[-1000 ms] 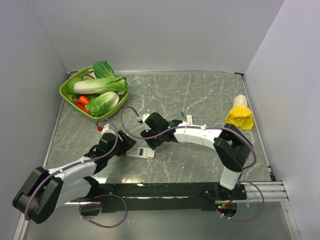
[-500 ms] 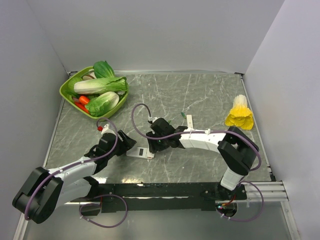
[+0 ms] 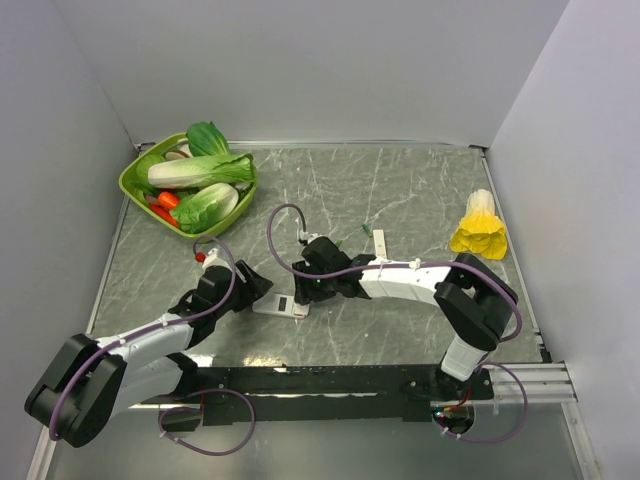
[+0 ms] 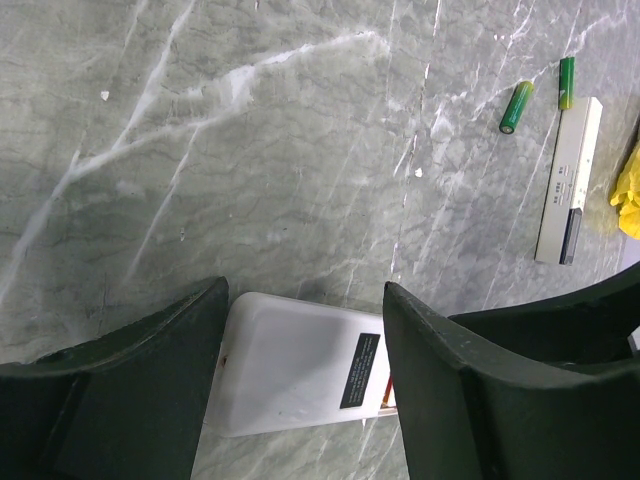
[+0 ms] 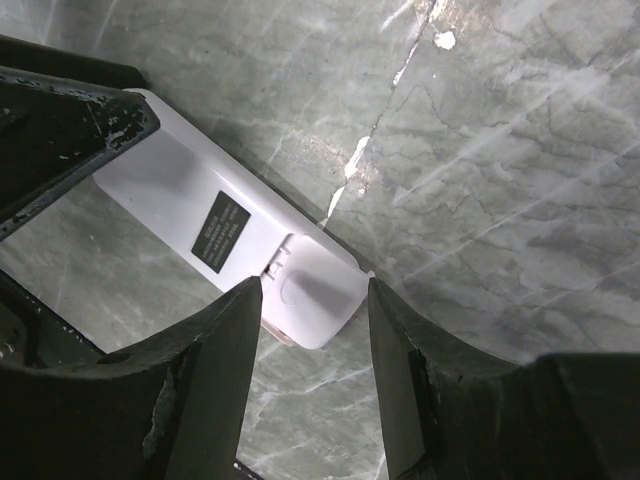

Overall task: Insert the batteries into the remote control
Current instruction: Load the battery cover into the remote control.

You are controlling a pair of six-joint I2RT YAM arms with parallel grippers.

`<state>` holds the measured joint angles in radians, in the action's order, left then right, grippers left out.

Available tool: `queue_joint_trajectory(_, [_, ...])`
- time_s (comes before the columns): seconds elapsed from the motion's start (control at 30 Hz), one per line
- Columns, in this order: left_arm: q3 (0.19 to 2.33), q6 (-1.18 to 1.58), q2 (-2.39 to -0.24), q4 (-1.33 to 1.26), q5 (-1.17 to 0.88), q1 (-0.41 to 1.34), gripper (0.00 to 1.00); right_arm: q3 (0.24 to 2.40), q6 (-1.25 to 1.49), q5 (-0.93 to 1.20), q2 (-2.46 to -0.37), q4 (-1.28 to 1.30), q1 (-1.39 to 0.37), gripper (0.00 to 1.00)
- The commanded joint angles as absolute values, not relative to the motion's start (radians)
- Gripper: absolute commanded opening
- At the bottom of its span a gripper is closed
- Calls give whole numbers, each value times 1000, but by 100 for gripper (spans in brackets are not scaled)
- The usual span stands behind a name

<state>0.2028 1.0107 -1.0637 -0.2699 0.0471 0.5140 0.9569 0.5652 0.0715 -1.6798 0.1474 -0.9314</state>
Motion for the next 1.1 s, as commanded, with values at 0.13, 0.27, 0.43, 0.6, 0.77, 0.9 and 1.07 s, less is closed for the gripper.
queue_joint_trajectory(0.13, [186, 1002, -1074, -204, 25, 518, 70, 931, 592, 41, -1670, 152, -931, 53])
queue_joint_trajectory(0.27, [186, 1003, -1074, -204, 23, 518, 69, 927, 594, 46, -1681, 147, -939, 50])
queue_joint_trajectory(0.43, [184, 1005, -1072, -206, 21, 518, 70, 937, 591, 58, -1692, 150, -945, 49])
queue_joint_trajectory(0.6, [181, 1006, -1072, -206, 21, 518, 70, 946, 592, 61, -1701, 172, -950, 49])
queue_joint_trajectory(0.77, [179, 1008, -1071, -209, 21, 518, 70, 953, 594, 61, -1707, 192, -959, 48])
queue_joint_trajectory(0.9, [176, 1012, -1075, -216, 15, 518, 70, 965, 595, 66, -1717, 201, -962, 47])
queue_joint_trajectory(1.07, [173, 1015, -1083, -222, 9, 518, 70, 979, 586, 78, -1723, 206, -968, 47])
